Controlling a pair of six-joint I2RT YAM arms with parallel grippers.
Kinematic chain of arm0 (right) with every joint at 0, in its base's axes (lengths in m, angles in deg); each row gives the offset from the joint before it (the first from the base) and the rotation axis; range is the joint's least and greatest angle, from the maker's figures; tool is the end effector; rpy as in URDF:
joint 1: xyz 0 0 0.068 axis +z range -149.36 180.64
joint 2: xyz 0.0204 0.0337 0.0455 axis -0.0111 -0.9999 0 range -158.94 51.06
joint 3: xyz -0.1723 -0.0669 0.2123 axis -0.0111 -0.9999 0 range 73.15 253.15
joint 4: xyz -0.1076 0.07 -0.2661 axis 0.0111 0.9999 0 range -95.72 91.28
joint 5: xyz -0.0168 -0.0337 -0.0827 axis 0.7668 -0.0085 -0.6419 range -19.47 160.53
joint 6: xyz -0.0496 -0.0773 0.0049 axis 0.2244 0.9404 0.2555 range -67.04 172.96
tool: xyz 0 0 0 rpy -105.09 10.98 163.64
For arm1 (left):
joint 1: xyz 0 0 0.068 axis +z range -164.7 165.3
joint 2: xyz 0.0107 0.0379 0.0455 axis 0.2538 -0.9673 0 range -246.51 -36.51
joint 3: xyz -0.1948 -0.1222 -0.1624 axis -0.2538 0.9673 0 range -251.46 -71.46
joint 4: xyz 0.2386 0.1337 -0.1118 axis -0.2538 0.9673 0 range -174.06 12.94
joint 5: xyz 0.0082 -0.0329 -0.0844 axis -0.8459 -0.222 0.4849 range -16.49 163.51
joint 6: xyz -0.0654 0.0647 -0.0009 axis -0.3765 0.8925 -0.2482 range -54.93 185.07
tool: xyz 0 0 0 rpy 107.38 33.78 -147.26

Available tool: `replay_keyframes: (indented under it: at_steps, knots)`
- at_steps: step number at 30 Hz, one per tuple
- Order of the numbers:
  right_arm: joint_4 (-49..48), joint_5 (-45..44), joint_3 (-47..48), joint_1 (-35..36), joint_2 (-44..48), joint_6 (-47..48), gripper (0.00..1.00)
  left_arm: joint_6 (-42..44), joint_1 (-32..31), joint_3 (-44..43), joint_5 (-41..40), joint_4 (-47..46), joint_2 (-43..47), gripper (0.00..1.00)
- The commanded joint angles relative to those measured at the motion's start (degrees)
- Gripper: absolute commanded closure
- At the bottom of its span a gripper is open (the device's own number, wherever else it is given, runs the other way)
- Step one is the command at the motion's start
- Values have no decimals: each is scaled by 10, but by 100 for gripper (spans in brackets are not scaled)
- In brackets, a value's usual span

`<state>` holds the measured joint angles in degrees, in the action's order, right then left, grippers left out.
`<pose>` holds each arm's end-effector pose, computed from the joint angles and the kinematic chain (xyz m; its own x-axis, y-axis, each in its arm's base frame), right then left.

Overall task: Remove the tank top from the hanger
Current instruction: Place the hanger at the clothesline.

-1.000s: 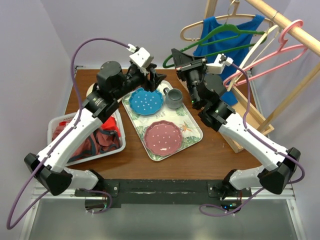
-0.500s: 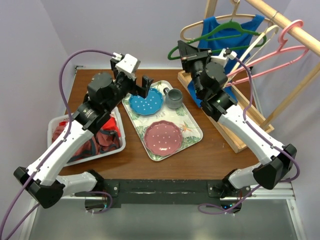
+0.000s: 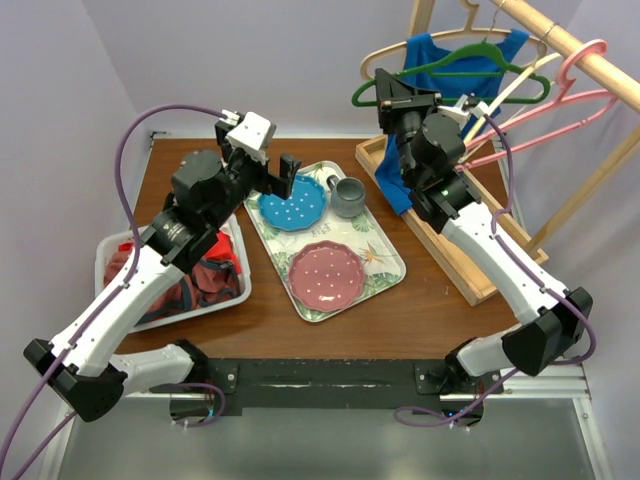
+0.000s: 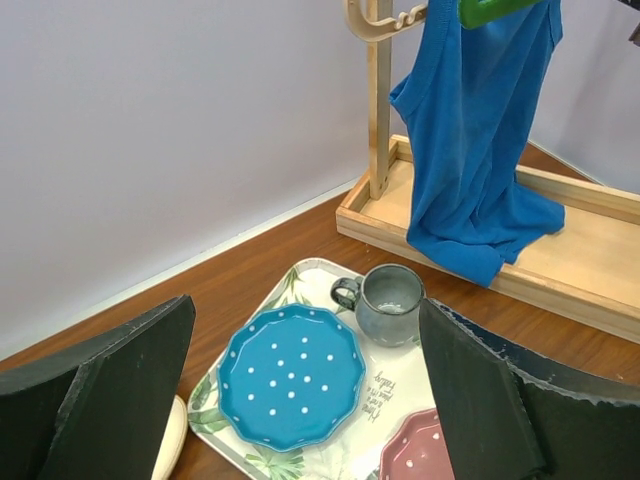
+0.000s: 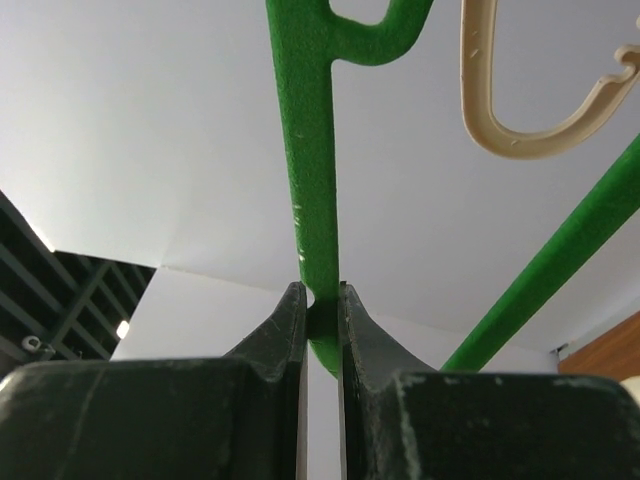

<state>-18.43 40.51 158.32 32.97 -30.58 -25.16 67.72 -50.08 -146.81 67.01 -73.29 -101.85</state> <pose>0.3573 0.1773 0.5014 -0.0073 0.9981 -0.0607 -0.2430 0.0571 0.9683 0.2732 -0.1826 0.4675 0.0116 0.0481 -0.9988 0.4830 0.8743 0.0478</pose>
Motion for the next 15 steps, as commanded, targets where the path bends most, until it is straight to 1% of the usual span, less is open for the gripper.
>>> replay_keyframes:
  at_steps: [1,7,10,15]
  knots:
    - [-13,2,20,-27,-6,-47,100,10,1,3,3,-15,12,0]
    - [-4,8,40,-39,-15,-69,100,7,1,11,13,-26,15,0]
    - [-3,29,50,-49,-29,-84,100,9,0,12,9,-22,16,0]
    - [-17,38,30,-64,-26,-113,100,10,1,14,2,-19,22,0]
